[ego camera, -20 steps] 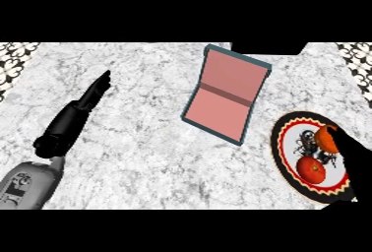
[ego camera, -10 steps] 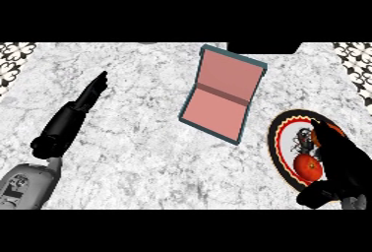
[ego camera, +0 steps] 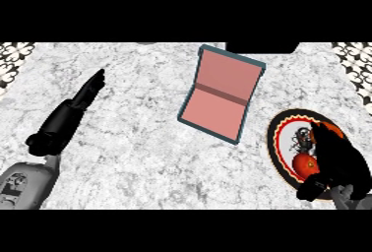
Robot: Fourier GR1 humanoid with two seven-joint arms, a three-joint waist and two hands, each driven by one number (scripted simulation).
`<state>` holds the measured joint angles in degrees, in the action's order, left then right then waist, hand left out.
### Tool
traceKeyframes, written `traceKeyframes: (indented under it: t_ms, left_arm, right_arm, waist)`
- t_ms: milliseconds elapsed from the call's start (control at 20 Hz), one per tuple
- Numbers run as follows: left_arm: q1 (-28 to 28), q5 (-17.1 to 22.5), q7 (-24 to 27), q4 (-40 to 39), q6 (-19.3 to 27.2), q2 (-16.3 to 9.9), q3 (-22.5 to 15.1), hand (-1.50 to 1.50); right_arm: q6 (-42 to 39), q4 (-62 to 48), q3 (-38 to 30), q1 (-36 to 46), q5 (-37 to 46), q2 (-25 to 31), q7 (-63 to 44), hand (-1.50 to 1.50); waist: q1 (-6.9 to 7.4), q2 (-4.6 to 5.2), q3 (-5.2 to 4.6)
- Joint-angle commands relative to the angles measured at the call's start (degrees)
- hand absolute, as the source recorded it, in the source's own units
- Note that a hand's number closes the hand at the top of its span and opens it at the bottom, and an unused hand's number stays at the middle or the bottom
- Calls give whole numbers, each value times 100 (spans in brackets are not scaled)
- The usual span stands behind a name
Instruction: Pick the tomato from the plate and place it in the cardboard box
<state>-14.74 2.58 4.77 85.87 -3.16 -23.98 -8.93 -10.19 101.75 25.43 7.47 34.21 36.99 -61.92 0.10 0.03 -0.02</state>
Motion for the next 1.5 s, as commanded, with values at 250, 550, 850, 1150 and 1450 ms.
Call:
traceKeyframes:
  t_ms: [250,550,850,1150,1450]
  left_arm:
    - [-68,-122,-115,49,-352,101,370,0]
    - [134,-252,167,-74,-632,96,654,0]
    - [24,-509,-213,195,-521,520,533,0]
    - [-138,-573,-232,13,-718,526,842,0]
    - [605,-593,-236,752,-815,630,708,0]
  right_arm:
    - [98,-538,-196,-332,717,-723,153,-150]
    - [-52,-913,-413,-364,969,-1040,480,-150]
    - [-229,-1145,-746,-443,1248,-1107,609,-150]
    - [-128,-1347,-1245,-667,1175,-1091,1345,-150]
    - [70,-1852,-807,-348,1767,-1188,2080,150]
  waist:
    - [-19,-5,2]
    - [-12,-1,2]
    - [-20,-6,2]
    - [-37,-3,2]
    - [39,-13,4]
